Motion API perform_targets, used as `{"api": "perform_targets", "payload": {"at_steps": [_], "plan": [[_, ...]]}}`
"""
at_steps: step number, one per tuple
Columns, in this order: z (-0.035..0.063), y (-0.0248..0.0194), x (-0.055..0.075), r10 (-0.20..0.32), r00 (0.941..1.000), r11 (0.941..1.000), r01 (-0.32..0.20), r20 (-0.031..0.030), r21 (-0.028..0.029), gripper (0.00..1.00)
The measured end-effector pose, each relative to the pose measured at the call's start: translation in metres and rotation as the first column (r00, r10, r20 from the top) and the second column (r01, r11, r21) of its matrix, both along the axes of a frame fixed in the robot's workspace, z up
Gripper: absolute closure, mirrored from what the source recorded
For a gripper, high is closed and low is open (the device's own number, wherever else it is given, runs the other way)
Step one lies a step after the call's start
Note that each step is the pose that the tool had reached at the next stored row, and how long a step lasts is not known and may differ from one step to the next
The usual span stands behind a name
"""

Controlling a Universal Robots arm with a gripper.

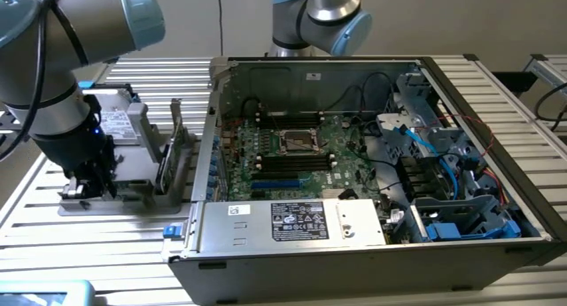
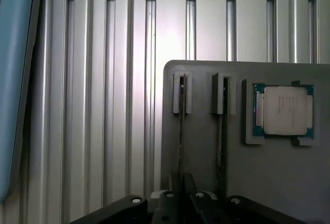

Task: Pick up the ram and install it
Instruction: 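Pick up the ram and move it above insertion slot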

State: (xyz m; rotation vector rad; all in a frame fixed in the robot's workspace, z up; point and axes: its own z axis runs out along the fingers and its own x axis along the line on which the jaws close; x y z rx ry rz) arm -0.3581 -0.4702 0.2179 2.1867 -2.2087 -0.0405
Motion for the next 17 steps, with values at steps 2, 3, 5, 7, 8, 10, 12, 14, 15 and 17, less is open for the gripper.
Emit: {"api": "perform_targets", "payload": {"at_steps": [2, 3, 5, 7, 8, 10, 12, 14, 15, 17], "plan": [[0.0093, 0.0, 0.0, 0.0, 1.0, 1.0, 0.0, -0.0001, -0.0001, 0.86], [0.0138, 0.0, 0.0, 0.0, 1.0, 1.0, 0.0, 0.0, 0.0, 0.86], [0.0227, 0.0, 0.0, 0.0, 1.0, 1.0, 0.0, -0.0001, -0.0001, 0.86], [0.0317, 0.0, 0.0, 0.0, 1.0, 1.0, 0.0, 0.0, 0.0, 0.86], [0.0362, 0.0, 0.0, 0.0, 1.0, 1.0, 0.0, 0.0, 0.0, 0.86], [0.0453, 0.0, 0.0, 0.0, 1.0, 1.0, 0.0, 0.0, 0.0001, 0.86], [0.0546, 0.0, 0.0, 0.0, 1.0, 1.0, 0.0, 0.0, 0.0, 0.86], [0.0636, 0.0, 0.0, 0.0, 1.0, 1.0, 0.0, 0.0001, 0.0, 0.86], [0.0681, -0.0001, 0.001, 0.0, 1.0, 1.0, 0.0, 0.0001, 0.0, 0.86], [0.0771, 0.0, 0.003, 0.0, 1.0, 1.0, 0.0, 0.0, 0.0, 0.86]]}}
